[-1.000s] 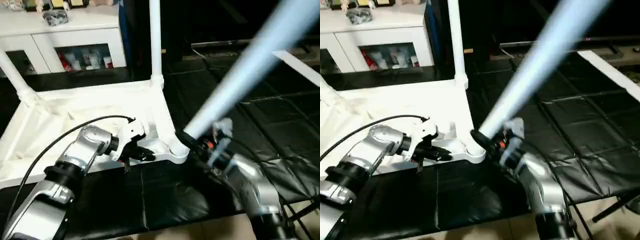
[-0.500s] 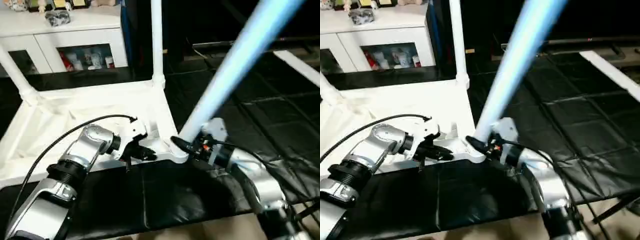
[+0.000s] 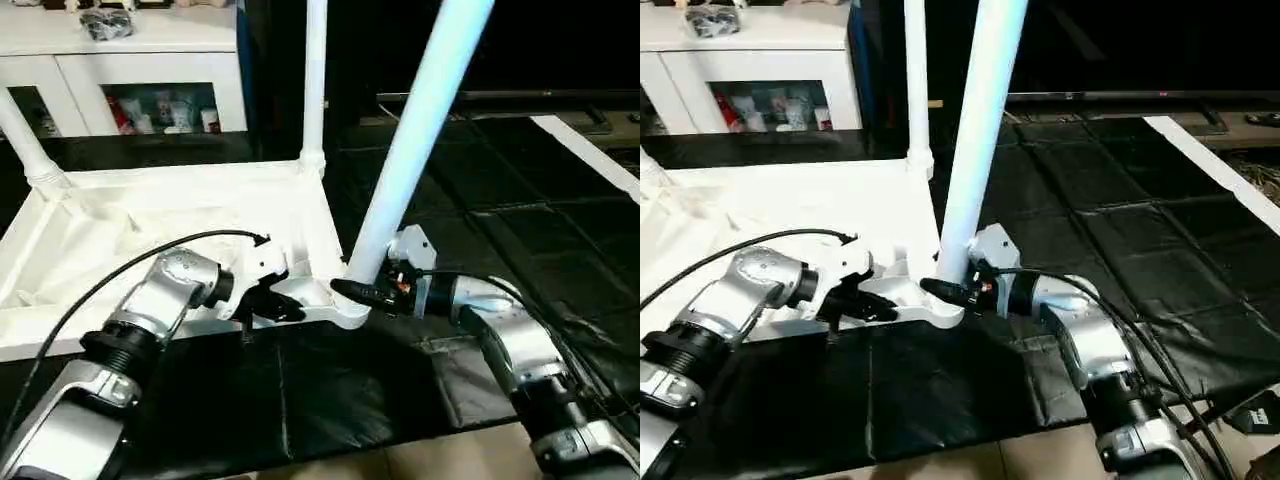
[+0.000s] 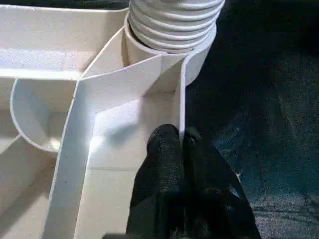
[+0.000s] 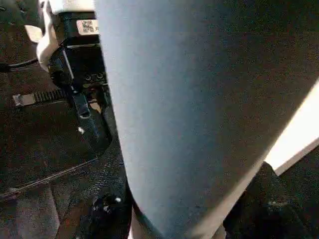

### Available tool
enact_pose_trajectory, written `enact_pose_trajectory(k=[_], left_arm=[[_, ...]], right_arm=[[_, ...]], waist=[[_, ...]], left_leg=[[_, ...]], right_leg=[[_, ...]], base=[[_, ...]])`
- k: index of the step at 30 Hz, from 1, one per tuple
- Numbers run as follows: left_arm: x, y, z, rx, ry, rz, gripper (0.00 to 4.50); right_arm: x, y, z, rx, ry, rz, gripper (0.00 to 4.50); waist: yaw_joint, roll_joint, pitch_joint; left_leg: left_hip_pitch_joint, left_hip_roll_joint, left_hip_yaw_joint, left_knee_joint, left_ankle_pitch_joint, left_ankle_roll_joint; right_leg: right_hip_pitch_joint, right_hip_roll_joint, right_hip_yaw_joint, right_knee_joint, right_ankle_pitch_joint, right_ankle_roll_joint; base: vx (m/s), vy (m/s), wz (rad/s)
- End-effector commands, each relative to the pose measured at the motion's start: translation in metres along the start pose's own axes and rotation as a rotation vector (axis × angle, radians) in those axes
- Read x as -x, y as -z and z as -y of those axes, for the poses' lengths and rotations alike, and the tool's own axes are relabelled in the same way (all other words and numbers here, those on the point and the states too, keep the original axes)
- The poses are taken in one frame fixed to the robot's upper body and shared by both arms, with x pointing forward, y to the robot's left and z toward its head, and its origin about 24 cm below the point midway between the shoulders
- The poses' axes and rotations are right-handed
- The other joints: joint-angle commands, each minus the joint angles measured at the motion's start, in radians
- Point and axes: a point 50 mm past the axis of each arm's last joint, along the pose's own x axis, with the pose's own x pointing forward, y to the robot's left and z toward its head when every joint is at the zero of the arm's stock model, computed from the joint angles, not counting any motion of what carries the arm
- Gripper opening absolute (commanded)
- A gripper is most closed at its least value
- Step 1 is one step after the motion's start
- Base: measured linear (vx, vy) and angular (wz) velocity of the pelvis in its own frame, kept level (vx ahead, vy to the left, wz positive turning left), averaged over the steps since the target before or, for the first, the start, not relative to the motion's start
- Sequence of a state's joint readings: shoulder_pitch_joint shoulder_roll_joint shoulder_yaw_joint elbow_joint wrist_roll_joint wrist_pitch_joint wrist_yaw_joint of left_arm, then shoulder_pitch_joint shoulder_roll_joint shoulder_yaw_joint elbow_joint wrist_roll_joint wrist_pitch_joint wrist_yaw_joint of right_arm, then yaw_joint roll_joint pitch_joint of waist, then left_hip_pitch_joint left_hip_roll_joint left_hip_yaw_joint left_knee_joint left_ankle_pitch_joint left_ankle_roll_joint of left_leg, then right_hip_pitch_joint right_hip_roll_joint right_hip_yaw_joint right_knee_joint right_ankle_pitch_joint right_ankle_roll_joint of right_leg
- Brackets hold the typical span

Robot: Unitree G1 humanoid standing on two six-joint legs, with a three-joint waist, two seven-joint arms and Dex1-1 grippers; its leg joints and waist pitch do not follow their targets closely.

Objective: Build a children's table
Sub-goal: Insert table leg to table base

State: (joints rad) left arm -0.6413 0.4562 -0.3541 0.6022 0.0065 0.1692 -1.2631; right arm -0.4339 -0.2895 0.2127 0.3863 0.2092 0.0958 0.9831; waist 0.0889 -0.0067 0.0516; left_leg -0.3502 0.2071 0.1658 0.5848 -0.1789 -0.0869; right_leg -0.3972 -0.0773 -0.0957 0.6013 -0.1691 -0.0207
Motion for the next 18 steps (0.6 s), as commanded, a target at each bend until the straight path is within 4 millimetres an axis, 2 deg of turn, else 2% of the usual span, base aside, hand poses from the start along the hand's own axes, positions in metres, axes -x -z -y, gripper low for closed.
enact_pose_trajectory(k=[1,7,10,14,18], left_arm=[[0.015,-0.007,-0.011,-0.047,-0.083,-0.048,0.00],[0.009,-0.013,-0.002,-0.127,0.072,-0.040,0.00],[0.009,-0.014,0.001,-0.128,0.124,-0.036,0.00],[0.011,-0.012,-0.003,-0.133,0.104,-0.072,0.00],[0.012,-0.011,-0.009,-0.120,0.063,-0.088,0.00]], right_arm=[[-0.004,0.039,-0.023,-0.121,-0.133,-0.134,1.91],[-0.006,0.033,-0.032,-0.149,-0.268,-0.077,1.91],[-0.006,0.034,-0.036,-0.152,-0.318,-0.083,1.91],[-0.008,0.035,-0.039,-0.139,-0.353,-0.096,1.91],[-0.009,0.035,-0.039,-0.130,-0.364,-0.107,1.91]], waist=[[0.002,0.012,-0.058],[0.008,0.012,-0.061],[0.012,0.014,-0.063],[0.014,0.018,-0.064],[0.018,0.015,-0.061]], left_leg=[[0.004,0.022,-0.007,-0.077,-0.316,0.010],[0.003,0.025,-0.005,-0.078,-0.289,0.021],[0.002,0.028,-0.004,-0.080,-0.275,0.019],[0.005,0.028,-0.003,-0.079,-0.272,0.013],[0.006,0.023,-0.001,-0.077,-0.281,0.012]], right_leg=[[0.043,-0.071,0.052,-0.095,-0.425,-0.134],[0.048,-0.070,0.053,-0.089,-0.380,-0.152],[0.050,-0.069,0.053,-0.079,-0.312,-0.182],[0.051,-0.070,0.055,-0.075,-0.281,-0.199],[0.050,-0.071,0.054,-0.085,-0.347,-0.178]], base=[[0.000,0.000,0.00],[0.000,0.000,0.00],[0.000,0.000,0.00],[0.000,0.000,0.00],[0.000,0.000,0.00]])
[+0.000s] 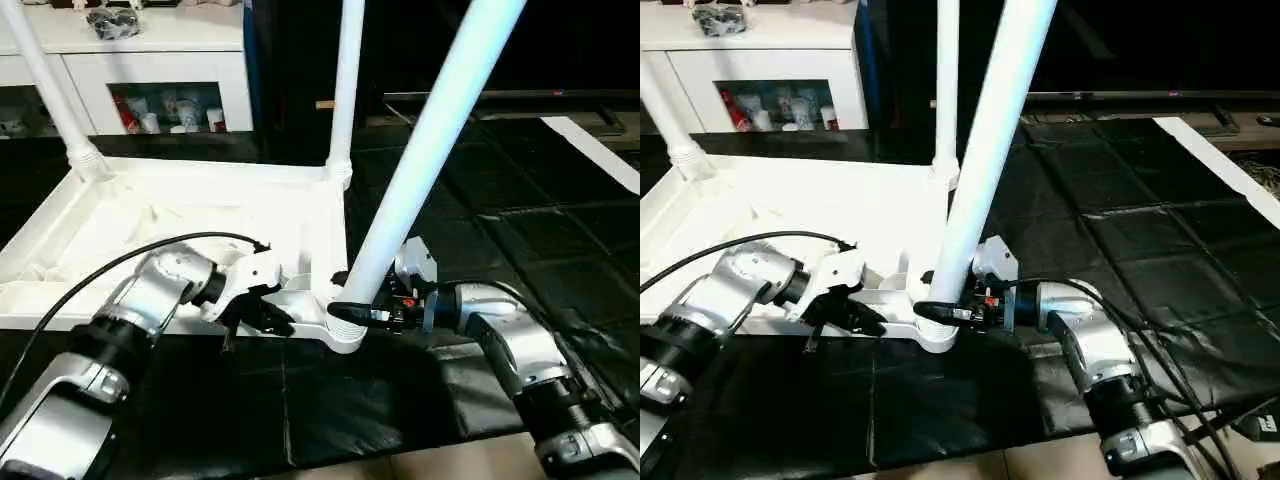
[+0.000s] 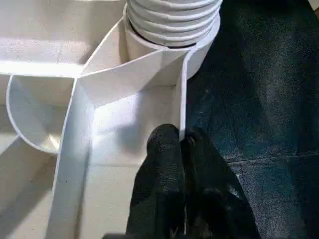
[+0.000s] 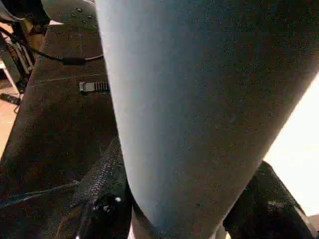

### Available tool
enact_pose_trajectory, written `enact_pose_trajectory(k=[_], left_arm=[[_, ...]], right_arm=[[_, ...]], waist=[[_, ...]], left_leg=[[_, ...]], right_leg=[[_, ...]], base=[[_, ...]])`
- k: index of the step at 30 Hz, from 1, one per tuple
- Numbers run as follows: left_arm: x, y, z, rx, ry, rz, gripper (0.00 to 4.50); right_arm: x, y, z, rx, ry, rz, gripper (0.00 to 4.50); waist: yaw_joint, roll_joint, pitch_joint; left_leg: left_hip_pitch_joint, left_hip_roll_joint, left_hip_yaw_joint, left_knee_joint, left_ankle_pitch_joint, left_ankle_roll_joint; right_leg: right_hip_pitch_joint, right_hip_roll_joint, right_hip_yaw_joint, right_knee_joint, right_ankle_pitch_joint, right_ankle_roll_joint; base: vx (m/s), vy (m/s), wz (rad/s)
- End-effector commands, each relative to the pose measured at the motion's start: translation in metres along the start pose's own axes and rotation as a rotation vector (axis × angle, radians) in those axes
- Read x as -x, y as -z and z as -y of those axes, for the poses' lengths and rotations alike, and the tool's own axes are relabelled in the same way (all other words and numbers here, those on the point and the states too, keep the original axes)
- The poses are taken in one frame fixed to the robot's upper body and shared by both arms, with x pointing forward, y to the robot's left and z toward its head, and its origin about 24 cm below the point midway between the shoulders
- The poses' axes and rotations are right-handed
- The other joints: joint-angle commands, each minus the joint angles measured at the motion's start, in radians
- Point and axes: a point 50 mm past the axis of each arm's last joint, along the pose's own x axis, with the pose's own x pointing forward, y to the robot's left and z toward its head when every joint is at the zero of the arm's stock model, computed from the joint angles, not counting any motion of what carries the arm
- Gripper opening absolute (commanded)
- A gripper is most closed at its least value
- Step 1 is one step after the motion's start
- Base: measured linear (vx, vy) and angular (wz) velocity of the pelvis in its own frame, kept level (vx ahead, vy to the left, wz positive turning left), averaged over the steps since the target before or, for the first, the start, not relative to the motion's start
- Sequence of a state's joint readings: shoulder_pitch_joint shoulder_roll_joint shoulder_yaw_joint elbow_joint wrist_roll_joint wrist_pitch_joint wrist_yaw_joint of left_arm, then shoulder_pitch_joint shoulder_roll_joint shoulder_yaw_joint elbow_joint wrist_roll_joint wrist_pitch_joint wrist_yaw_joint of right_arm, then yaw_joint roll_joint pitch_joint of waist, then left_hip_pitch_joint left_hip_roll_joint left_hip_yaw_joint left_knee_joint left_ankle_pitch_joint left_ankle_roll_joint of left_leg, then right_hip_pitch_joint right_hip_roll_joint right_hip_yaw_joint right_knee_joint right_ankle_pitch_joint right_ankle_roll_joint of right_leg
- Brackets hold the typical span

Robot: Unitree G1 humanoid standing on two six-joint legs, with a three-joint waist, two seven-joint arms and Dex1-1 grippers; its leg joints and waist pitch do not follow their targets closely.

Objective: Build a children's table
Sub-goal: Insert table leg to table base, then rotate leg to tighten

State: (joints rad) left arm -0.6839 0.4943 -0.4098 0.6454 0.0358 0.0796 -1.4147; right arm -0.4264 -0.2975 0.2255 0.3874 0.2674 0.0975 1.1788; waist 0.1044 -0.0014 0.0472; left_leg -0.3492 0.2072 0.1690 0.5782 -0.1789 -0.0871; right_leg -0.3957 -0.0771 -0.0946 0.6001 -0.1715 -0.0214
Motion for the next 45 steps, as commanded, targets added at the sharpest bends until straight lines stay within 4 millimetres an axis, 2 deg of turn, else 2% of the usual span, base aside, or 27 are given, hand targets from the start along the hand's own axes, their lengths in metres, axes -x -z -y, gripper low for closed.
enact_pose_trajectory(k=[1,2,5,6,7,8,9,11,12,13,15,19,24,26,27,32,33,34,35,36,39,40,41,42,43,44,45], left_arm=[[0.008,-0.007,-0.012,-0.015,-0.102,-0.022,0.00],[0.008,-0.007,-0.013,-0.011,-0.107,-0.025,0.00],[0.008,-0.007,-0.013,-0.009,-0.104,-0.025,0.00],[0.008,-0.007,-0.013,-0.009,-0.103,-0.024,0.00],[0.008,-0.007,-0.013,-0.008,-0.104,-0.024,0.00],[0.007,-0.007,-0.013,-0.004,-0.107,-0.021,0.00],[0.007,-0.007,-0.013,-0.002,-0.109,-0.020,0.00],[0.007,-0.007,-0.013,-0.002,-0.111,-0.021,0.00],[0.007,-0.007,-0.013,-0.002,-0.111,-0.021,0.00],[0.007,-0.006,-0.013,-0.001,-0.111,-0.021,0.00],[0.007,-0.005,-0.013,0.000,-0.113,-0.022,0.00],[0.008,-0.005,-0.013,0.003,-0.117,-0.020,0.00],[0.008,-0.005,-0.013,0.006,-0.120,-0.020,0.00],[0.007,-0.005,-0.014,0.007,-0.123,-0.020,0.00],[0.007,-0.005,-0.014,0.008,-0.124,-0.021,0.00],[0.007,-0.006,-0.016,0.053,-0.154,0.008,0.00],[0.007,-0.005,-0.017,0.100,-0.196,0.040,0.00],[0.007,-0.005,-0.017,0.100,-0.196,0.040,0.00],[0.008,-0.004,-0.017,0.131,-0.228,0.061,0.00],[0.008,-0.002,-0.016,0.155,-0.268,0.073,0.00],[0.006,-0.001,-0.011,0.212,-0.332,0.107,0.00],[0.006,-0.001,-0.010,0.230,-0.352,0.117,0.00],[0.004,-0.003,-0.007,0.271,-0.388,0.140,0.00],[0.003,-0.005,-0.006,0.288,-0.407,0.152,0.00],[0.002,-0.005,-0.005,0.292,-0.411,0.155,0.00],[-0.002,-0.012,-0.003,0.331,-0.452,0.182,0.00],[-0.002,-0.012,-0.003,0.331,-0.452,0.182,0.00]], right_arm=[[-0.015,0.035,-0.024,-0.108,-0.161,-0.141,1.91],[-0.015,0.035,-0.024,-0.108,-0.171,-0.147,1.91],[-0.015,0.035,-0.025,-0.106,-0.189,-0.162,1.91],[-0.015,0.035,-0.025,-0.105,-0.192,-0.165,1.91],[-0.015,0.035,-0.025,-0.102,-0.196,-0.175,1.91],[-0.016,0.036,-0.024,-0.095,-0.203,-0.200,1.91],[-0.016,0.037,-0.024,-0.092,-0.206,-0.210,1.91],[-0.016,0.039,-0.024,-0.087,-0.215,-0.232,1.91],[-0.016,0.039,-0.024,-0.087,-0.216,-0.233,1.91],[-0.016,0.039,-0.024,-0.086,-0.219,-0.241,1.91],[-0.015,0.043,-0.023,-0.083,-0.218,-0.271,1.91],[-0.017,0.044,-0.023,-0.081,-0.221,-0.272,1.91],[-0.018,0.044,-0.023,-0.079,-0.205,-0.256,1.91],[-0.018,0.044,-0.024,-0.081,-0.199,-0.250,1.91],[-0.018,0.045,-0.024,-0.083,-0.194,-0.247,1.91],[-0.019,0.046,-0.020,-0.083,-0.110,-0.221,1.91],[-0.021,0.048,-0.012,-0.079,0.003,-0.220,1.91],[-0.021,0.048,-0.012,-0.079,0.003,-0.220,1.91],[-0.022,0.050,-0.006,-0.079,0.089,-0.222,1.91],[-0.024,0.051,0.000,-0.097,0.175,-0.213,1.91],[-0.027,0.052,0.007,-0.150,0.291,-0.183,1.91],[-0.029,0.052,0.009,-0.161,0.323,-0.175,1.91],[-0.032,0.051,0.014,-0.183,0.377,-0.165,1.91],[-0.034,0.051,0.016,-0.194,0.403,-0.167,1.91],[-0.035,0.051,0.017,-0.196,0.408,-0.167,1.91],[-0.040,0.051,0.023,-0.228,0.476,-0.174,1.91],[-0.040,0.051,0.023,-0.228,0.476,-0.174,1.91]], waist=[[0.002,0.010,-0.055],[0.003,0.010,-0.053],[0.005,0.010,-0.053],[0.004,0.004,-0.053],[0.007,0.007,-0.054],[0.006,-0.004,-0.056],[0.007,0.003,-0.055],[0.006,-0.004,-0.056],[0.008,-0.001,-0.056],[0.008,-0.007,-0.056],[0.008,-0.006,-0.056],[0.005,-0.010,-0.052],[0.004,-0.003,-0.051],[0.002,-0.006,-0.050],[0.002,-0.003,-0.051],[0.002,-0.005,-0.049],[-0.002,0.004,-0.047],[-0.002,0.004,-0.047],[-0.010,0.002,-0.045],[-0.015,0.002,-0.046],[-0.041,0.002,-0.040],[-0.044,0.010,-0.044],[-0.057,0.008,-0.041],[-0.064,0.018,-0.043],[-0.074,0.018,-0.041],[-0.078,0.008,-0.039],[-0.078,0.008,-0.039]], left_leg=[[0.005,0.024,-0.005,-0.072,-0.290,0.011],[0.008,0.023,-0.005,-0.072,-0.305,0.009],[0.009,0.024,-0.007,-0.073,-0.307,0.008],[0.008,0.025,-0.007,-0.073,-0.305,0.009],[0.008,0.026,-0.008,-0.074,-0.299,0.010],[0.006,0.027,-0.008,-0.074,-0.284,0.014],[0.006,0.028,-0.008,-0.075,-0.280,0.014],[0.005,0.028,-0.006,-0.074,-0.281,0.013],[0.007,0.028,-0.007,-0.074,-0.280,0.014],[0.006,0.028,-0.005,-0.074,-0.277,0.015],[0.007,0.028,-0.007,-0.076,-0.292,0.011],[0.013,0.027,-0.010,-0.078,-0.346,0.003],[0.018,0.026,-0.012,-0.081,-0.366,0.001],[0.023,0.025,-0.012,-0.082,-0.383,0.001],[0.024,0.025,-0.013,-0.083,-0.385,0.000],[0.024,0.024,-0.013,-0.083,-0.388,0.001],[0.027,0.022,-0.014,-0.083,-0.406,-0.006],[0.027,0.022,-0.014,-0.083,-0.406,-0.006],[0.032,0.019,-0.018,-0.081,-0.434,-0.018],[0.032,0.022,-0.021,-0.081,-0.438,-0.027],[0.030,0.016,-0.030,-0.081,-0.495,-0.022],[0.033,0.021,-0.034,-0.083,-0.502,-0.026],[0.019,0.025,-0.039,-0.093,-0.512,-0.021],[0.020,0.030,-0.044,-0.097,-0.537,-0.027],[0.021,0.029,-0.046,-0.098,-0.559,-0.026],[0.027,0.025,-0.044,-0.093,-0.568,-0.021],[0.027,0.025,-0.044,-0.093,-0.568,-0.021]], right_leg=[[0.047,-0.071,0.052,-0.086,-0.378,-0.168],[0.045,-0.073,0.051,-0.093,-0.423,-0.154],[0.044,-0.074,0.051,-0.097,-0.465,-0.134],[0.044,-0.074,0.051,-0.097,-0.465,-0.133],[0.044,-0.075,0.052,-0.095,-0.459,-0.133],[0.045,-0.075,0.052,-0.092,-0.439,-0.136],[0.043,-0.074,0.053,-0.090,-0.424,-0.141],[0.044,-0.074,0.053,-0.089,-0.416,-0.144],[0.043,-0.075,0.053,-0.089,-0.414,-0.145],[0.043,-0.075,0.054,-0.089,-0.411,-0.145],[0.042,-0.075,0.053,-0.090,-0.422,-0.141],[0.037,-0.077,0.050,-0.102,-0.516,-0.112],[0.037,-0.076,0.050,-0.106,-0.525,-0.104],[0.037,-0.075,0.048,-0.110,-0.547,-0.099],[0.037,-0.076,0.048,-0.112,-0.549,-0.098],[0.035,-0.076,0.047,-0.115,-0.575,-0.092],[0.031,-0.076,0.045,-0.120,-0.598,-0.088],[0.031,-0.076,0.045,-0.120,-0.598,-0.088],[0.027,-0.077,0.038,-0.124,-0.643,-0.078],[0.028,-0.080,0.037,-0.120,-0.644,-0.080],[0.032,-0.077,0.011,-0.144,-0.724,-0.031],[0.035,-0.081,0.011,-0.139,-0.698,-0.039],[0.044,-0.077,0.005,-0.139,-0.655,-0.048],[0.047,-0.079,0.004,-0.134,-0.610,-0.065],[0.046,-0.077,-0.001,-0.135,-0.587,-0.075],[0.039,-0.077,-0.003,-0.140,-0.605,-0.073],[0.039,-0.077,-0.003,-0.140,-0.605,-0.073]], base=[[0.000,0.000,0.00],[0.000,0.000,0.00],[0.000,0.000,0.00],[0.000,0.000,0.00],[0.000,0.000,0.00],[0.000,0.000,0.00],[0.000,0.000,0.00],[0.000,0.000,0.00],[0.000,0.000,0.00],[0.000,0.000,0.00],[0.000,0.000,0.00],[0.000,0.000,0.00],[0.000,0.000,0.00],[0.000,0.000,0.00],[0.000,0.000,0.00],[0.000,0.000,0.00],[0.000,0.000,0.00],[0.000,0.000,0.00],[0.000,0.000,0.00],[0.000,0.000,0.00],[0.000,0.000,0.00],[0.000,0.000,0.00],[0.000,0.000,0.00],[0.000,0.000,0.00],[0.000,0.000,0.00],[0.000,0.000,0.00],[0.000,0.000,0.00]])
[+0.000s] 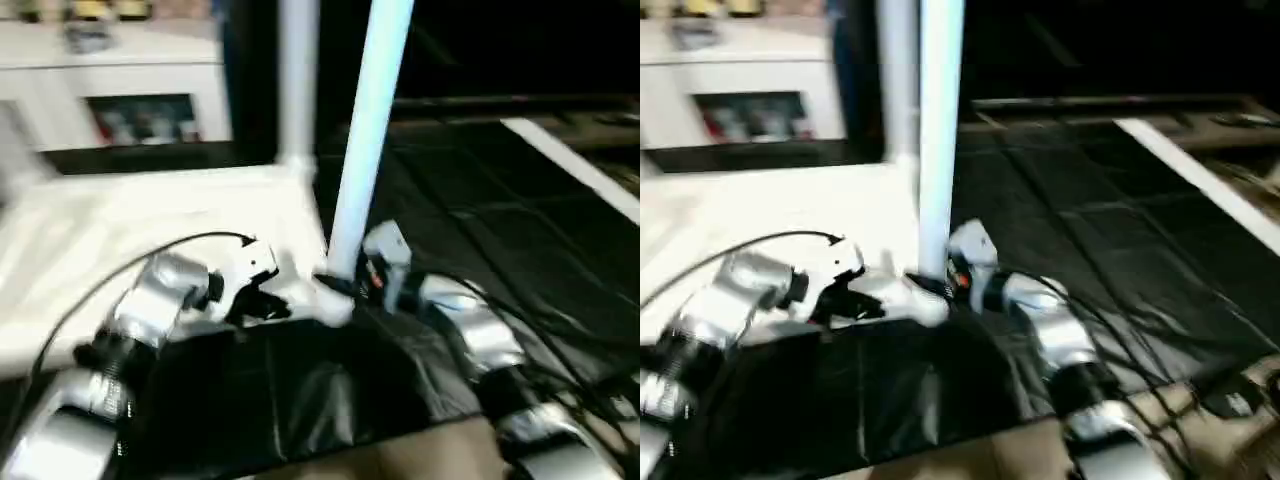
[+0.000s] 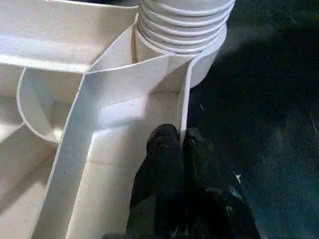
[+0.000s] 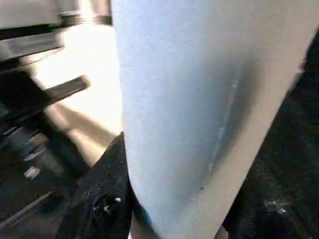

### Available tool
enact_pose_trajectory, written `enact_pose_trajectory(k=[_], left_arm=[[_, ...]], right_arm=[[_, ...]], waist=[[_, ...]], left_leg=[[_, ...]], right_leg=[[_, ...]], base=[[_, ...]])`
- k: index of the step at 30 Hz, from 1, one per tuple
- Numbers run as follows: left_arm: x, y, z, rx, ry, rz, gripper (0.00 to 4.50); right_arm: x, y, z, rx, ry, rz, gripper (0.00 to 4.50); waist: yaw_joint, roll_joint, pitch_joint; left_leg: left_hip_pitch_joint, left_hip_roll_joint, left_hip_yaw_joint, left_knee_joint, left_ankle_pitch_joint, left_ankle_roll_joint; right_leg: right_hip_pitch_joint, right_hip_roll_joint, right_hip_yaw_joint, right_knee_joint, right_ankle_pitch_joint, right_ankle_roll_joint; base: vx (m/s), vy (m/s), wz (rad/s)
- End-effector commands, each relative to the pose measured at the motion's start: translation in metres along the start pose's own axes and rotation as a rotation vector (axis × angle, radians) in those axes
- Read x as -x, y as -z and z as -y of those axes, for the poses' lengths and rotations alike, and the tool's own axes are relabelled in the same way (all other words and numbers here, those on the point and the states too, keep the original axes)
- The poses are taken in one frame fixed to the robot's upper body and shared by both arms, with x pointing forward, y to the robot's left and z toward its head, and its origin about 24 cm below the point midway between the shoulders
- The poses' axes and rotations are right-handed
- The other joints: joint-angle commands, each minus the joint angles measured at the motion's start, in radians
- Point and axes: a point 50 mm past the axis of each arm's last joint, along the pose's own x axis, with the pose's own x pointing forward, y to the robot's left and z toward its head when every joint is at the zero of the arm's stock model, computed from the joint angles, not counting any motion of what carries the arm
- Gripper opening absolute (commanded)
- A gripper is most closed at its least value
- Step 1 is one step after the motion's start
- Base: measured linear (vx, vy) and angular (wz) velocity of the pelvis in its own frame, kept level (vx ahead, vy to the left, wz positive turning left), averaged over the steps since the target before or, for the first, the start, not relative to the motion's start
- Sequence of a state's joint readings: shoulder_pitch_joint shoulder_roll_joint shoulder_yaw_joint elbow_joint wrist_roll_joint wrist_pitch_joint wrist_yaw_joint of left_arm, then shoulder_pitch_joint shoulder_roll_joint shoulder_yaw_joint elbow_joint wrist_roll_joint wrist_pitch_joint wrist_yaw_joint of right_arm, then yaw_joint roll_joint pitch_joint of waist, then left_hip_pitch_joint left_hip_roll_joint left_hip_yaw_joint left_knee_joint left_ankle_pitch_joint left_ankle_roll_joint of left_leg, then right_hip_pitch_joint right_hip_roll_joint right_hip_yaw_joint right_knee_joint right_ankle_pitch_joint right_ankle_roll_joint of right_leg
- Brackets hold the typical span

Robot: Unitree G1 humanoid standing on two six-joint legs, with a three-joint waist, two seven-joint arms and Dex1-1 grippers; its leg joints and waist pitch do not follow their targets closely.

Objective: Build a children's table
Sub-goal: Rotate leg to tighten

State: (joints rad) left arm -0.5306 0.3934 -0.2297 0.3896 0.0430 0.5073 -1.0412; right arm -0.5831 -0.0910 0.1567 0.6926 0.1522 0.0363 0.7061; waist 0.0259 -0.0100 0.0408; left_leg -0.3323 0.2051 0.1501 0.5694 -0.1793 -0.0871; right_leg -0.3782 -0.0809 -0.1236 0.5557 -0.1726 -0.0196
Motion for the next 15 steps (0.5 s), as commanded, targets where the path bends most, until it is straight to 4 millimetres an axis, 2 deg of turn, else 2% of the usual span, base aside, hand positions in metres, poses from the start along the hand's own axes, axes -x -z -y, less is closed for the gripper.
enact_pose_trajectory(k=[1,2,3,4,5,8,11,15], left_arm=[[-0.001,-0.030,0.007,0.042,-0.067,0.132,0.00],[-0.008,-0.038,0.017,0.051,-0.065,0.151,0.00],[-0.008,-0.038,0.017,0.051,-0.065,0.151,0.00],[-0.010,-0.041,0.019,0.045,-0.067,0.152,0.00],[-0.011,-0.041,0.019,0.037,-0.073,0.148,0.00],[-0.013,-0.041,0.016,0.012,-0.122,0.119,0.00],[-0.011,-0.040,0.010,0.006,-0.170,0.097,0.00],[-0.007,-0.040,0.008,0.017,-0.204,0.085,0.00]], right_arm=[[-0.001,0.047,-0.002,-0.135,0.113,-0.222,1.91],[-0.008,0.044,0.000,-0.159,0.171,-0.229,1.91],[-0.008,0.044,0.000,-0.159,0.171,-0.229,1.91],[-0.011,0.043,0.000,-0.159,0.180,-0.231,1.91],[-0.012,0.041,0.000,-0.156,0.177,-0.232,1.91],[-0.017,0.039,-0.004,-0.138,0.151,-0.243,1.91],[-0.019,0.041,-0.008,-0.117,0.104,-0.273,1.91],[-0.020,0.043,-0.007,-0.142,0.109,-0.279,1.91]], waist=[[-0.009,0.018,-0.033],[-0.014,0.018,-0.032],[-0.016,0.018,-0.032],[-0.021,0.003,-0.031],[-0.021,0.011,-0.032],[-0.020,0.008,-0.034],[-0.011,0.007,-0.036],[-0.012,0.010,-0.033]], left_leg=[[0.009,0.026,-0.024,-0.081,-0.565,-0.020],[0.007,0.025,-0.025,-0.081,-0.560,-0.021],[0.010,0.025,-0.025,-0.080,-0.559,-0.022],[0.009,0.019,-0.020,-0.076,-0.547,-0.009],[0.007,0.017,-0.021,-0.075,-0.537,-0.003],[0.003,0.019,-0.017,-0.077,-0.513,0.004],[0.002,0.019,-0.010,-0.079,-0.464,0.014],[-0.003,0.021,-0.012,-0.080,-0.467,0.010]], right_leg=[[0.023,-0.078,0.027,-0.096,-0.620,-0.074],[0.023,-0.077,0.024,-0.098,-0.620,-0.074],[0.021,-0.077,0.023,-0.099,-0.616,-0.076],[0.017,-0.075,0.023,-0.107,-0.620,-0.070],[0.019,-0.077,0.024,-0.105,-0.625,-0.067],[0.017,-0.076,0.034,-0.099,-0.593,-0.079],[0.015,-0.073,0.046,-0.088,-0.535,-0.112],[0.017,-0.073,0.045,-0.085,-0.545,-0.116]], base=[[0.000,0.000,0.00],[0.000,0.000,0.00],[0.000,0.000,0.00],[0.000,0.000,0.00],[0.000,0.000,0.00],[0.000,0.000,0.00],[0.000,0.000,0.00],[0.000,0.000,0.00]])
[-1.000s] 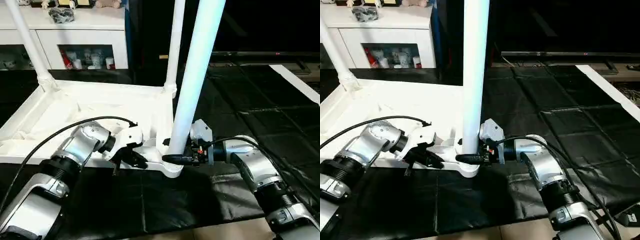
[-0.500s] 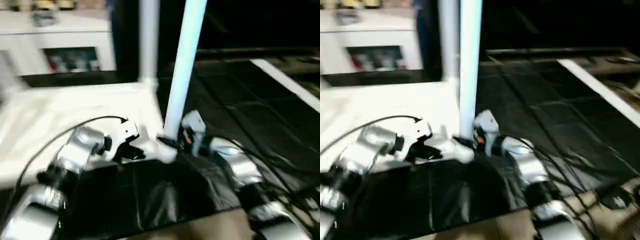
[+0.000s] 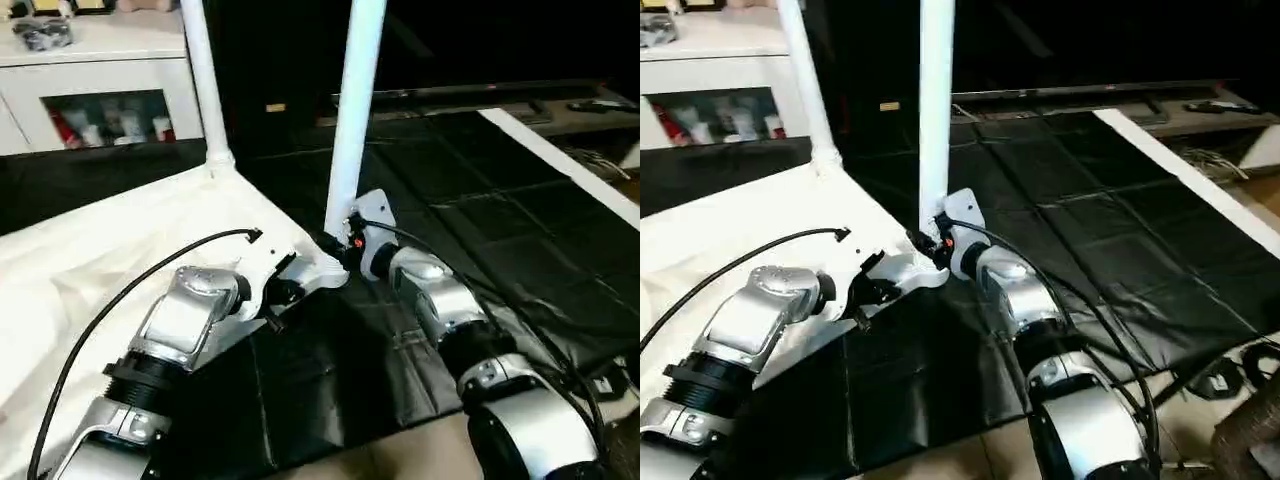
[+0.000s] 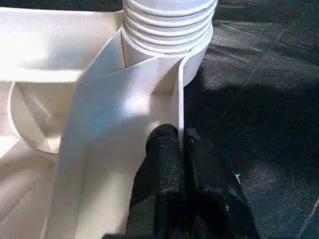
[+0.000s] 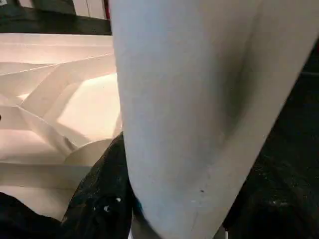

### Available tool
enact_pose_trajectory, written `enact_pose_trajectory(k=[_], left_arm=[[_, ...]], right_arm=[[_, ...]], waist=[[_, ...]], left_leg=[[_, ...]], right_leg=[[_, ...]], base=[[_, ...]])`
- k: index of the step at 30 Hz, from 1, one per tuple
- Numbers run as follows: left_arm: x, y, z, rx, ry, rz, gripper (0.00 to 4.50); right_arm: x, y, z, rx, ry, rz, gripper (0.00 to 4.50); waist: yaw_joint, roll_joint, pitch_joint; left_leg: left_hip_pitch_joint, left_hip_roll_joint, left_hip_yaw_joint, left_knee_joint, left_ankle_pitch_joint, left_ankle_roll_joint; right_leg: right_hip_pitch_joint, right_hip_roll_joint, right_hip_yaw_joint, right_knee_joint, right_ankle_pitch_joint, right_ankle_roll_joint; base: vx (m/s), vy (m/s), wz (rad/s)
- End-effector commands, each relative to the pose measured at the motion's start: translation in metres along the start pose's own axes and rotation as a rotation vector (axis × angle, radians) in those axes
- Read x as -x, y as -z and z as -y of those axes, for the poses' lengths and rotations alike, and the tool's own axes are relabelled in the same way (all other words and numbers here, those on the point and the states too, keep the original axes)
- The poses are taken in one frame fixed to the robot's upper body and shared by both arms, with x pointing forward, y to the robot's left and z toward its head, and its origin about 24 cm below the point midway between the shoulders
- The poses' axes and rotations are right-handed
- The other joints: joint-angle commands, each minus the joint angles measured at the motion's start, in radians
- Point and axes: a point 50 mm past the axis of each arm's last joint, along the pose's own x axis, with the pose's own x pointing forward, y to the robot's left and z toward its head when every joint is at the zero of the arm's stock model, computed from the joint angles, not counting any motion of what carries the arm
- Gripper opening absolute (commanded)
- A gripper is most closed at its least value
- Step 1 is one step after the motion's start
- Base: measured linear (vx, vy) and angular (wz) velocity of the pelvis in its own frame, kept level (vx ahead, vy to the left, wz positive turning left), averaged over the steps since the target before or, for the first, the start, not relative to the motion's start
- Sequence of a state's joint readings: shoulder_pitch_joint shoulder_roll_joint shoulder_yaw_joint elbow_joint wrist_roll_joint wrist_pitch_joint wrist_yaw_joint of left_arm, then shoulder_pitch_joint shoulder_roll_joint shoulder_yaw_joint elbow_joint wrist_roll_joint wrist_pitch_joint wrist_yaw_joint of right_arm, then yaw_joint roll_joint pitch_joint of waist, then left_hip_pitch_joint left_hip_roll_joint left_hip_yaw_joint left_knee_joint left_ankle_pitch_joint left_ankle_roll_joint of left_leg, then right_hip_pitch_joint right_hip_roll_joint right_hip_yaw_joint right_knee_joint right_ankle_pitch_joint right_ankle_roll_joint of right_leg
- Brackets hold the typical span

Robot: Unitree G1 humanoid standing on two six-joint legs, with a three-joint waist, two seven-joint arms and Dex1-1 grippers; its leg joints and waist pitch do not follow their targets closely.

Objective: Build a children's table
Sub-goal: Rotate leg to tighten

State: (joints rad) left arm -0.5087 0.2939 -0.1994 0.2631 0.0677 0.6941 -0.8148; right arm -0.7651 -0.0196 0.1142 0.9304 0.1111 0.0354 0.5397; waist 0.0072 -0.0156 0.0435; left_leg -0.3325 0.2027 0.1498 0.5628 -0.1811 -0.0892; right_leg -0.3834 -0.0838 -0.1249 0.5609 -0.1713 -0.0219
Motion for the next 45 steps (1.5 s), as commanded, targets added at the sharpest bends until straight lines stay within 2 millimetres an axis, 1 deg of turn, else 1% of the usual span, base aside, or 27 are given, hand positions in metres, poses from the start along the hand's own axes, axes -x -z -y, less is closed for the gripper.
enact_pose_trajectory(k=[1,2,4,6,7,8,11,13,14,16,18,19,21,22,23,25,26,27,31,33,35,36,39,40,41,43,45], left_arm=[[0.005,-0.026,-0.001,-0.065,-0.025,0.075,0.00],[0.006,-0.026,-0.002,-0.066,-0.028,0.075,0.00],[0.006,-0.026,-0.002,-0.071,-0.027,0.078,0.00],[0.007,-0.027,-0.002,-0.084,-0.017,0.083,0.00],[0.007,-0.027,-0.002,-0.086,-0.015,0.084,0.00],[0.007,-0.026,-0.002,-0.091,-0.012,0.084,0.00],[0.008,-0.025,-0.003,-0.105,-0.006,0.081,0.00],[0.008,-0.025,-0.004,-0.112,-0.002,0.081,0.00],[0.009,-0.025,-0.004,-0.115,0.002,0.082,0.00],[0.009,-0.025,-0.004,-0.124,0.011,0.082,0.00],[0.010,-0.025,-0.006,-0.142,0.032,0.077,0.00],[0.010,-0.024,-0.007,-0.148,0.040,0.075,0.00],[0.010,-0.024,-0.007,-0.155,0.045,0.073,0.00],[0.010,-0.023,-0.009,-0.168,0.062,0.068,0.00],[0.011,-0.022,-0.009,-0.178,0.071,0.063,0.00],[0.011,-0.022,-0.010,-0.186,0.078,0.058,0.00],[0.011,-0.021,-0.011,-0.194,0.083,0.054,0.00],[0.012,-0.021,-0.013,-0.211,0.092,0.047,0.00],[0.013,-0.018,-0.016,-0.243,0.121,0.029,0.00],[0.013,-0.016,-0.016,-0.264,0.147,0.022,0.00],[0.014,-0.014,-0.017,-0.276,0.166,0.016,0.00],[0.015,-0.013,-0.018,-0.290,0.187,0.011,0.00],[0.016,-0.010,-0.018,-0.313,0.223,0.004,0.00],[0.016,-0.010,-0.018,-0.313,0.223,0.004,0.00],[0.018,-0.007,-0.017,-0.334,0.270,0.002,0.00],[0.020,-0.005,-0.015,-0.367,0.327,-0.005,0.00],[0.022,-0.002,-0.014,-0.393,0.372,-0.021,0.00]], right_arm=[[0.006,0.058,-0.014,-0.121,-0.033,-0.232,1.91],[0.006,0.058,-0.014,-0.131,-0.033,-0.231,2.47],[0.006,0.057,-0.014,-0.135,-0.039,-0.219,2.47],[0.005,0.055,-0.015,-0.106,-0.042,-0.201,2.70],[0.005,0.054,-0.015,-0.099,-0.043,-0.197,2.79],[0.004,0.054,-0.015,-0.116,-0.049,-0.191,2.89],[0.005,0.054,-0.014,-0.120,-0.049,-0.185,3.09],[0.006,0.054,-0.013,-0.111,-0.055,-0.183,3.16],[0.007,0.055,-0.013,-0.109,-0.058,-0.182,3.36],[0.009,0.056,-0.010,-0.114,-0.059,-0.174,3.48],[0.016,0.057,-0.006,-0.134,-0.077,-0.154,3.66],[0.018,0.058,-0.005,-0.141,-0.084,-0.154,3.78],[0.020,0.058,-0.004,-0.140,-0.090,-0.155,3.87],[0.026,0.060,-0.001,-0.124,-0.116,-0.144,3.93],[0.030,0.060,0.002,-0.117,-0.129,-0.138,3.99],[0.034,0.060,0.004,-0.113,-0.143,-0.124,4.21],[0.037,0.059,0.005,-0.112,-0.154,-0.110,4.30],[0.043,0.056,0.009,-0.104,-0.175,-0.081,4.30],[0.061,0.048,0.017,-0.077,-0.207,-0.021,4.45],[0.073,0.043,0.023,-0.056,-0.221,0.003,4.45],[0.080,0.040,0.026,-0.040,-0.231,0.013,4.45],[0.088,0.036,0.030,-0.026,-0.237,0.018,4.45],[0.097,0.032,0.034,0.004,-0.248,0.019,4.45],[0.097,0.032,0.034,0.004,-0.248,0.019,4.45],[0.105,0.027,0.036,0.037,-0.273,0.013,4.45],[0.111,0.023,0.036,0.071,-0.318,-0.005,4.45],[0.114,0.019,0.034,0.104,-0.353,-0.019,4.45]], waist=[[0.007,0.015,-0.037],[0.006,0.016,-0.036],[0.006,0.017,-0.036],[0.008,0.020,-0.038],[0.006,0.016,-0.040],[0.007,0.018,-0.039],[0.008,0.024,-0.038],[0.006,0.023,-0.039],[0.007,0.023,-0.038],[0.008,0.024,-0.040],[0.013,0.024,-0.044],[0.017,0.022,-0.049],[0.020,0.024,-0.046],[0.030,0.029,-0.050],[0.036,0.029,-0.051],[0.041,0.025,-0.057],[0.046,0.025,-0.056],[0.049,0.028,-0.058],[0.063,0.025,-0.058],[0.068,0.024,-0.057],[0.071,0.023,-0.057],[0.073,0.021,-0.055],[0.077,0.023,-0.056],[0.079,0.022,-0.056],[0.084,0.026,-0.057],[0.087,0.023,-0.057],[0.095,0.024,-0.061]], left_leg=[[0.000,0.023,-0.011,-0.073,-0.466,0.011],[-0.001,0.023,-0.012,-0.073,-0.467,0.011],[-0.001,0.023,-0.012,-0.074,-0.472,0.009],[0.004,0.024,-0.011,-0.073,-0.477,0.006],[-0.005,0.025,-0.012,-0.076,-0.457,0.007],[-0.006,0.026,-0.012,-0.077,-0.456,0.008],[-0.003,0.025,-0.011,-0.076,-0.460,0.009],[-0.003,0.025,-0.010,-0.076,-0.458,0.008],[-0.004,0.025,-0.010,-0.076,-0.458,0.009],[-0.005,0.025,-0.009,-0.076,-0.441,0.011],[-0.006,0.025,-0.006,-0.074,-0.409,0.015],[-0.010,0.027,-0.004,-0.074,-0.374,0.025],[-0.014,0.027,-0.001,-0.076,-0.353,0.033],[-0.015,0.029,0.002,-0.072,-0.308,0.033],[-0.014,0.028,0.006,-0.069,-0.289,0.038],[-0.016,0.027,0.010,-0.064,-0.241,0.046],[-0.015,0.027,0.014,-0.060,-0.222,0.054],[-0.019,0.029,0.014,-0.059,-0.202,0.059],[-0.021,0.030,0.017,-0.058,-0.172,0.068],[-0.019,0.030,0.017,-0.058,-0.191,0.062],[-0.017,0.030,0.017,-0.058,-0.198,0.060],[-0.020,0.029,0.017,-0.059,-0.199,0.059],[-0.017,0.028,0.018,-0.057,-0.197,0.059],[-0.018,0.028,0.018,-0.057,-0.189,0.059],[-0.017,0.028,0.018,-0.055,-0.181,0.061],[-0.019,0.028,0.018,-0.055,-0.173,0.064],[-0.014,0.032,0.020,-0.052,-0.151,0.071]], right_leg=[[0.022,-0.071,0.046,-0.091,-0.551,-0.110],[0.022,-0.071,0.046,-0.092,-0.557,-0.108],[0.022,-0.070,0.046,-0.093,-0.561,-0.106],[0.019,-0.072,0.049,-0.094,-0.544,-0.113],[0.026,-0.070,0.051,-0.084,-0.509,-0.125],[0.025,-0.069,0.051,-0.084,-0.503,-0.128],[0.023,-0.070,0.052,-0.085,-0.505,-0.133],[0.024,-0.069,0.052,-0.085,-0.499,-0.135],[0.024,-0.070,0.052,-0.084,-0.500,-0.135],[0.026,-0.070,0.053,-0.083,-0.495,-0.139],[0.029,-0.070,0.057,-0.080,-0.450,-0.156],[0.033,-0.068,0.059,-0.071,-0.401,-0.162],[0.033,-0.062,0.058,-0.068,-0.376,-0.171],[0.036,-0.067,0.062,-0.064,-0.336,-0.184],[0.035,-0.067,0.063,-0.063,-0.311,-0.188],[0.036,-0.064,0.066,-0.052,-0.241,-0.209],[0.033,-0.063,0.068,-0.049,-0.216,-0.219],[0.039,-0.064,0.067,-0.043,-0.196,-0.225],[0.044,-0.062,0.066,-0.041,-0.170,-0.219],[0.044,-0.064,0.066,-0.046,-0.217,-0.204],[0.043,-0.063,0.066,-0.049,-0.233,-0.196],[0.045,-0.062,0.065,-0.050,-0.250,-0.188],[0.042,-0.063,0.064,-0.054,-0.278,-0.173],[0.042,-0.063,0.065,-0.052,-0.274,-0.171],[0.041,-0.063,0.065,-0.051,-0.266,-0.172],[0.043,-0.061,0.064,-0.051,-0.253,-0.171],[0.041,-0.059,0.066,-0.041,-0.195,-0.188]], base=[[0.000,0.000,0.00],[0.000,0.000,0.00],[0.000,0.000,0.00],[0.000,0.000,0.00],[0.000,0.000,0.00],[0.000,0.000,0.00],[0.000,0.000,0.00],[0.000,0.000,0.00],[0.000,0.000,0.00],[0.000,0.000,0.00],[0.000,0.000,0.00],[0.000,0.000,0.00],[0.000,0.000,0.00],[0.000,0.000,0.00],[0.000,0.000,0.00],[0.000,0.000,0.00],[0.000,0.000,0.00],[0.000,0.000,0.00],[0.000,0.000,0.00],[0.000,0.000,0.00],[0.000,0.000,0.00],[0.000,0.000,0.00],[0.000,0.000,0.00],[0.000,0.000,0.00],[0.000,0.000,0.00],[0.000,0.000,0.00],[0.000,0.000,0.00]])
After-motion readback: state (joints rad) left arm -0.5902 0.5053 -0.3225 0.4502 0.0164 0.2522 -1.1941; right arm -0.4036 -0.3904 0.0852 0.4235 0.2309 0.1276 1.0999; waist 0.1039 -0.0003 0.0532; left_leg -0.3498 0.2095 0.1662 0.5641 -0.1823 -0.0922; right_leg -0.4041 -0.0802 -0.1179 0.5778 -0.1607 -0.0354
